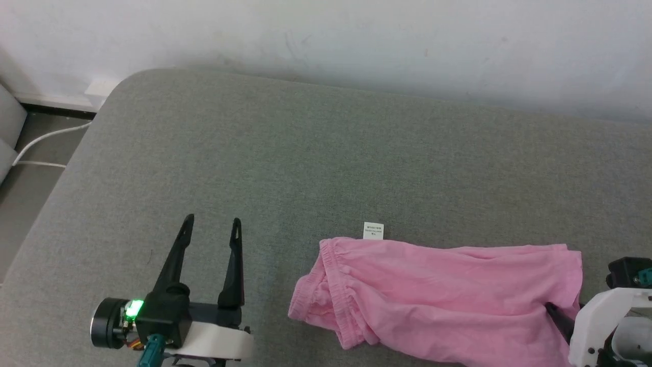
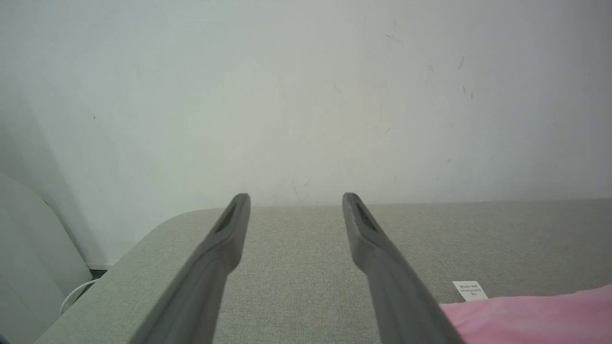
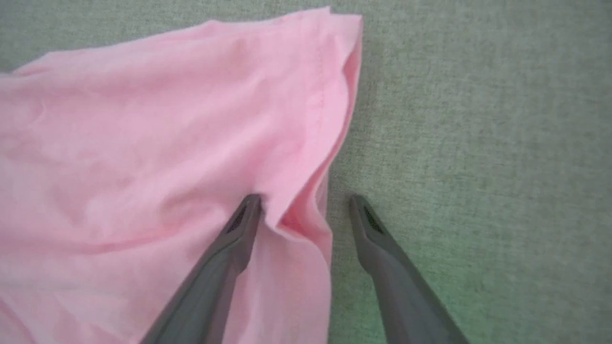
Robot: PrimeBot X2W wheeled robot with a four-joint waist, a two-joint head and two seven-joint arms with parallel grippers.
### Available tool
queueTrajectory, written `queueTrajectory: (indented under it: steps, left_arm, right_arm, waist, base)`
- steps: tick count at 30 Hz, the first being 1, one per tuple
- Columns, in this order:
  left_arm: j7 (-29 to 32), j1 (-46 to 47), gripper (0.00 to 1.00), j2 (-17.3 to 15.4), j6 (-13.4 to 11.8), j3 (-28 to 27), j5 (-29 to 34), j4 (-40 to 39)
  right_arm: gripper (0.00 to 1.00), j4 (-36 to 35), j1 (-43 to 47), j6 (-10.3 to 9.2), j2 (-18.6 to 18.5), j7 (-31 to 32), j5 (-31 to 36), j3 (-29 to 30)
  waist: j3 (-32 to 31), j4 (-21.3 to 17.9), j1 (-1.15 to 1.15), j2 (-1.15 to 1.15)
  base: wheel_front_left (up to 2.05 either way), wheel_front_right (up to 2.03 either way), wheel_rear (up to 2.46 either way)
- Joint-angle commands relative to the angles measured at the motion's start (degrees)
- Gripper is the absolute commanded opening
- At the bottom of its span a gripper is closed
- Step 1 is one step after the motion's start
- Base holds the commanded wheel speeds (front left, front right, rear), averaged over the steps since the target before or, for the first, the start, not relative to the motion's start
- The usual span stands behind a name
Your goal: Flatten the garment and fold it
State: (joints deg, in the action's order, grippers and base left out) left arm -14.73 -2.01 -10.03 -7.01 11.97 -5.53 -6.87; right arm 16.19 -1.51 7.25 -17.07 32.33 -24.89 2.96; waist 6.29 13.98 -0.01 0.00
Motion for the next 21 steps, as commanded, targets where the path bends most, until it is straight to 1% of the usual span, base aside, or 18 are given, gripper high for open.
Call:
queueTrajectory:
  steps: [1,4,9,12,15,19,21]
  left_arm:
    - [-0.3,-0.3,1.00,0.4,0.5,-0.6,0.5,0.1]
    - [-0.3,-0.2,1.00,1.1,1.4,-1.4,1.0,0.4]
    - [-0.3,-0.6,1.00,1.9,2.6,-2.8,1.6,0.8]
    - [-0.3,-0.9,1.00,2.1,3.3,-3.2,2.0,0.9]
    - [-0.3,-1.1,1.00,2.4,4.0,-3.5,2.3,0.8]
    - [-0.3,-1.3,1.00,2.9,4.8,-3.8,2.6,0.8]
    - [-0.3,-1.6,1.00,3.1,5.1,-3.9,2.6,0.9]
  right_arm:
    - [0.00,2.7,1.4,0.24,2.2,1.6,-1.1,-3.3]
    - [0.00,2.7,1.3,0.24,1.3,0.2,-1.9,-5.2]
    - [0.00,2.8,-0.3,0.24,-0.1,-4.4,-1.0,-4.0]
    - [0.00,2.9,-1.4,0.24,-1.0,-7.0,0.0,-0.9]
    - [0.00,3.1,-2.1,0.24,-2.0,-8.9,1.5,3.7]
    - [0.00,4.1,-1.9,0.24,-2.9,-9.8,4.9,10.6]
    - [0.00,3.9,-1.5,0.24,-2.6,-9.8,6.1,12.5]
  waist:
    - [0.4,0.4,0.01,0.00]
    - [0.5,0.5,0.01,0.00]
    - [-0.5,-0.3,0.01,0.00]
    - [-1.1,-1.1,0.01,0.00]
    - [-1.5,-1.7,0.01,0.00]
    - [-2.1,-2.4,0.01,0.00]
    - [-2.4,-2.7,0.01,0.00]
  base:
    - [0.00,0.00,0.00]
    - [0.00,0.00,0.00]
    - [0.00,0.00,0.00]
    - [0.00,0.00,0.00]
    - [0.00,0.00,0.00]
    - [0.00,0.00,0.00]
    - [0.00,0.00,0.00]
